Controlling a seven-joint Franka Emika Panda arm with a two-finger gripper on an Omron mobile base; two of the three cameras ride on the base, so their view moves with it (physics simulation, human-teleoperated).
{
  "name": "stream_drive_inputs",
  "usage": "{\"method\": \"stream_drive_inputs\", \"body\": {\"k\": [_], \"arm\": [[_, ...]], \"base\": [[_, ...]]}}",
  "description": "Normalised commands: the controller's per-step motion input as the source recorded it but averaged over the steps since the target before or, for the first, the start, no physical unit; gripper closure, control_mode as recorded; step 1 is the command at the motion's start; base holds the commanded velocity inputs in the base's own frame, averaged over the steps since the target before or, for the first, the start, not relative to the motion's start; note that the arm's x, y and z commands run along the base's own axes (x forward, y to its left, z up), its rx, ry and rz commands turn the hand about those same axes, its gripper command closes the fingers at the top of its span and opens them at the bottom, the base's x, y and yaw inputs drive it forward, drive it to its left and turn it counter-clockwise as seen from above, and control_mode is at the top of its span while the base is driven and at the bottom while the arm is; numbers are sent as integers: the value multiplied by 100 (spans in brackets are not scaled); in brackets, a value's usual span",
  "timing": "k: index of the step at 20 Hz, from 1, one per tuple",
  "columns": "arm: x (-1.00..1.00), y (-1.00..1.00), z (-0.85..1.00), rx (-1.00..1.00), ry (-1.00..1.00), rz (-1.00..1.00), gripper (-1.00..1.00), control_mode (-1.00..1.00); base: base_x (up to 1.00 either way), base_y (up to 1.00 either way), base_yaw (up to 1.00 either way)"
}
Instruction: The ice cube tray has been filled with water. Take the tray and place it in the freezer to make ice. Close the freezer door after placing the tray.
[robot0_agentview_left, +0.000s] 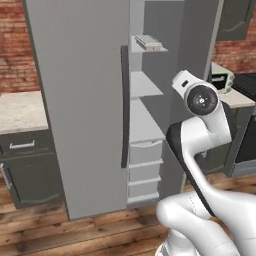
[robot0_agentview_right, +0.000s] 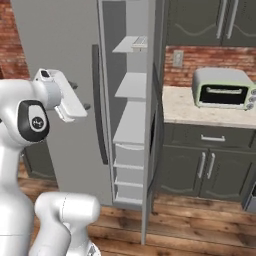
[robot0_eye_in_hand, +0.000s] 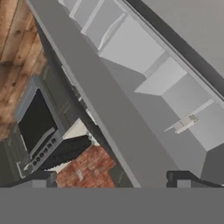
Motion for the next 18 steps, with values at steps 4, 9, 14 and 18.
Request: {"method": "stream_drive_inputs", "body": {"k": [4, 9, 14, 18], "arm": [[0, 0, 0, 0, 0, 0, -100, 100], [0, 0, 0, 0, 0, 0, -100, 100], [0, 0, 0, 0, 0, 0, -100, 100], [0, 0, 0, 0, 0, 0, -100, 100]], "base": [[-23, 38, 4], [-2, 44, 0], [-11, 19, -2], [-34, 0, -6]]}}
